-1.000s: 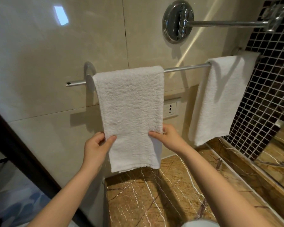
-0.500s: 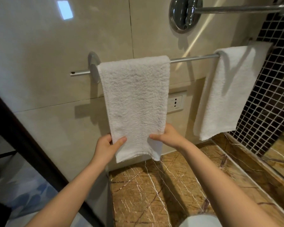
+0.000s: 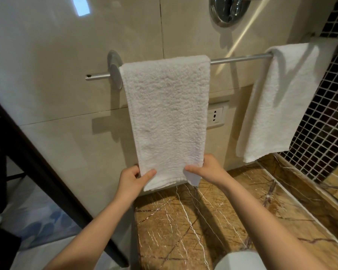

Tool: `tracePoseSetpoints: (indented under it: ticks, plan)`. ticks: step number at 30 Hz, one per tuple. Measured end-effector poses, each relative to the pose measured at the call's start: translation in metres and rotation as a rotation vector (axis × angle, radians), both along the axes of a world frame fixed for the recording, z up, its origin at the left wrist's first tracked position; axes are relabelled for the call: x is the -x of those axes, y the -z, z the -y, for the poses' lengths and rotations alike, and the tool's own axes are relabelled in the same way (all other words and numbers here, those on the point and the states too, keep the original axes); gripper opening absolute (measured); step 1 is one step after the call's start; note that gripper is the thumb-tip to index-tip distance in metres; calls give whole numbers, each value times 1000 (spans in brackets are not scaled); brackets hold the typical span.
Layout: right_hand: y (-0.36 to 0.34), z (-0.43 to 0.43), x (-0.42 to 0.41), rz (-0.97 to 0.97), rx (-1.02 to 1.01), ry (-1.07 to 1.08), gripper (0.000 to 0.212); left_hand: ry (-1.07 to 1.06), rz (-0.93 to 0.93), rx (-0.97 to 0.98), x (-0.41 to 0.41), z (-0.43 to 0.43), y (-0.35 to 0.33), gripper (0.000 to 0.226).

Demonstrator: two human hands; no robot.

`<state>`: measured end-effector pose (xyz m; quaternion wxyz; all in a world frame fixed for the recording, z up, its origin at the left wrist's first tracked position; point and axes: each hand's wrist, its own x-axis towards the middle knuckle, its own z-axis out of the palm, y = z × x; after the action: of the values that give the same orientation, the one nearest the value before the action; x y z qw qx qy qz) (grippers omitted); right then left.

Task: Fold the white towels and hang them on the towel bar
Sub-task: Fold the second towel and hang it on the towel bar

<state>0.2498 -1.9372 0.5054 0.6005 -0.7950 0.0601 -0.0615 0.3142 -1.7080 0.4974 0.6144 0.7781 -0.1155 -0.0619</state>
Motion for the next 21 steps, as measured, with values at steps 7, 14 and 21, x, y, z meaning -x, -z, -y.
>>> tracePoseSetpoints:
  ticks: [7,14,21]
  plan:
    - [4,-1,7,85,10,12,25,-18,18,15,2,5,4,6]
    - [15,-1,19,12,-160,78,13,-114,66,228,14,7,7,38]
    - [20,-6,18,-47,-257,41,23,65,-56,123,10,4,14,28]
